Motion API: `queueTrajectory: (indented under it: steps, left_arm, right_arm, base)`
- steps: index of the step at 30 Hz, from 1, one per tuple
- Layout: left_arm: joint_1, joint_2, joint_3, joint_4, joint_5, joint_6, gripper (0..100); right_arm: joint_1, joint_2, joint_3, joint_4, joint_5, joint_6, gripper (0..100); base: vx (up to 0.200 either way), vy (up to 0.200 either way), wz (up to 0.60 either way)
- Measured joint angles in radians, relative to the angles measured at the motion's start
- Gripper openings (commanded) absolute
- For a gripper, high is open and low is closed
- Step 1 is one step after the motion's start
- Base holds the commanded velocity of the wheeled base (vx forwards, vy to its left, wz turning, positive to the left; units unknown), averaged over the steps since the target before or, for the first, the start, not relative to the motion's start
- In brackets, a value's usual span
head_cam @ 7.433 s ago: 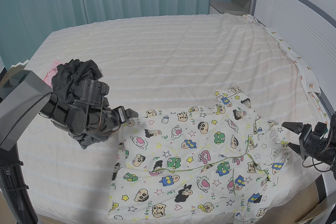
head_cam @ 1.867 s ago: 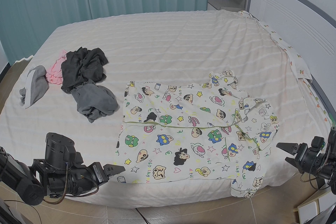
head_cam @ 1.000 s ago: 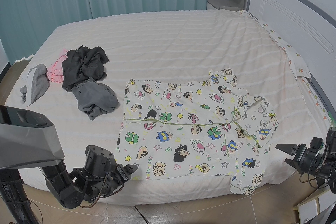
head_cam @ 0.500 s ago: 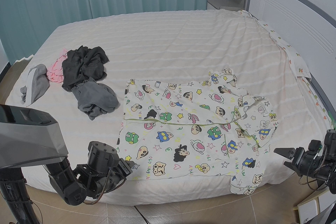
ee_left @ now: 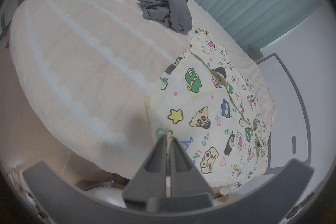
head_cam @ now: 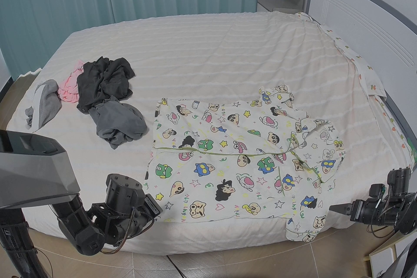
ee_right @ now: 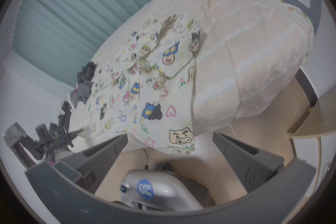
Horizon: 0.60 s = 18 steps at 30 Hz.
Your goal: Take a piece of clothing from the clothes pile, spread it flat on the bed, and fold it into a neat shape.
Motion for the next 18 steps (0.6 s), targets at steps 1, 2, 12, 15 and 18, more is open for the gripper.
queueTrajectory:
  steps: [1, 2, 12, 15, 18]
  left_arm:
    - [0.0, -0.008, 0.003, 0.0, 0.0, 0.0, 0]
    - [0.0, -0.019, 0.007, -0.001, 0.0, 0.0, 0]
    - [0.009, -0.096, 0.059, -0.002, 0.0, 0.0, 0]
    - [0.014, -0.111, 0.075, -0.002, -0.002, 0.0, 0]
    - [0.023, -0.125, 0.083, -0.002, -0.003, 0.0, 0]
  right_arm:
    - [-0.006, 0.029, 0.001, -0.011, 0.006, -0.027, 100]
    - [-0.013, 0.064, 0.002, -0.029, 0.012, -0.057, 100]
    - [-0.043, 0.378, 0.009, -0.303, 0.085, -0.234, 100]
    - [-0.038, 0.466, 0.009, -0.372, 0.107, -0.249, 100]
    - [-0.023, 0.533, 0.01, -0.446, 0.121, -0.256, 100]
  base:
    - [0.0, 0.0, 0.0]
    - [0.0, 0.0, 0.0]
    - [0.0, 0.0, 0.0]
    - [0.0, 0.0, 0.0]
    - [0.0, 0.0, 0.0]
